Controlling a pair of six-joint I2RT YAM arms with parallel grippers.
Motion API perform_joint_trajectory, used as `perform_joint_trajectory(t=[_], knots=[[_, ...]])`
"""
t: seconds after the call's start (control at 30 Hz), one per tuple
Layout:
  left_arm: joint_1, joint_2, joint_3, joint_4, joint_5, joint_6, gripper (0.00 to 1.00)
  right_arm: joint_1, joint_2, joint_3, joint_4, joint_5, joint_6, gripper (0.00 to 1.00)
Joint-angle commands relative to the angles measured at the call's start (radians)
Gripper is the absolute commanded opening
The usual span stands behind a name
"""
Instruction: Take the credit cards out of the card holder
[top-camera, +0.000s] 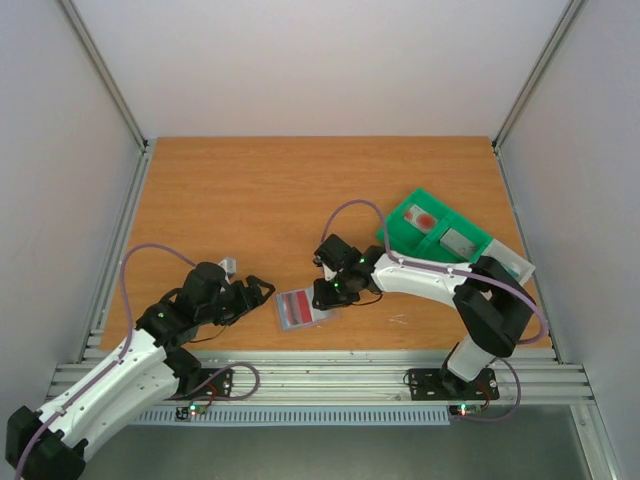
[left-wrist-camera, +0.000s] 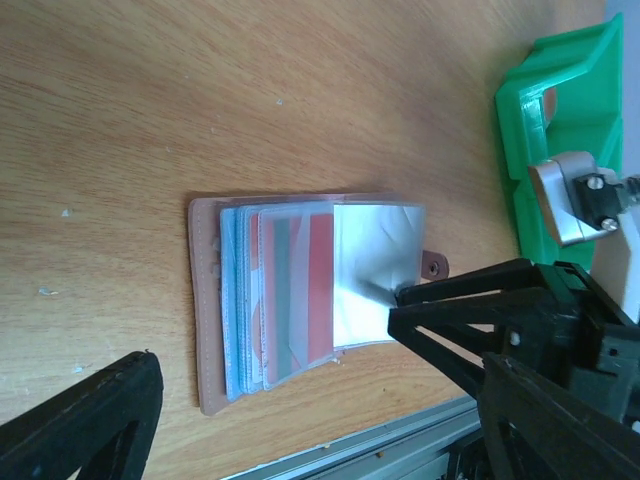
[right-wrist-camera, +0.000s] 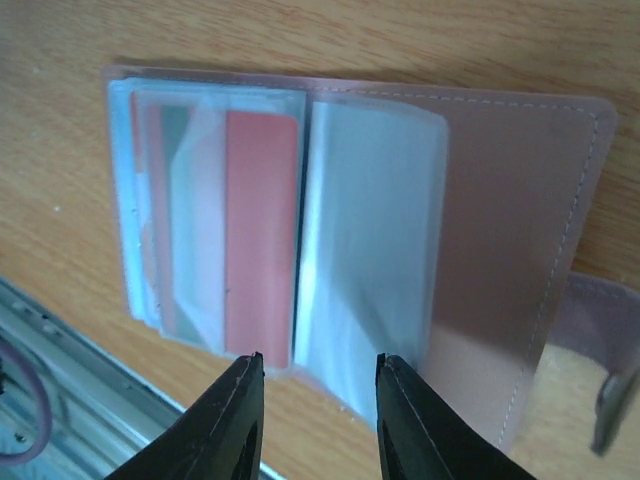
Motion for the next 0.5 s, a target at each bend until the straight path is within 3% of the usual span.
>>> perform_joint_trajectory(t=[0.0,0.47], knots=[[-0.005,-0.005,-0.013,0.020,-0.010,0.012,0.86,0.009,0.047,0.016,0.061,0.012,-0.010,0.32],[-0.005,0.075,-0.044,0.133,0.049,0.003,0.82,0.029,0.167,-0.051,0.296,-0.112,0.144,0.22]])
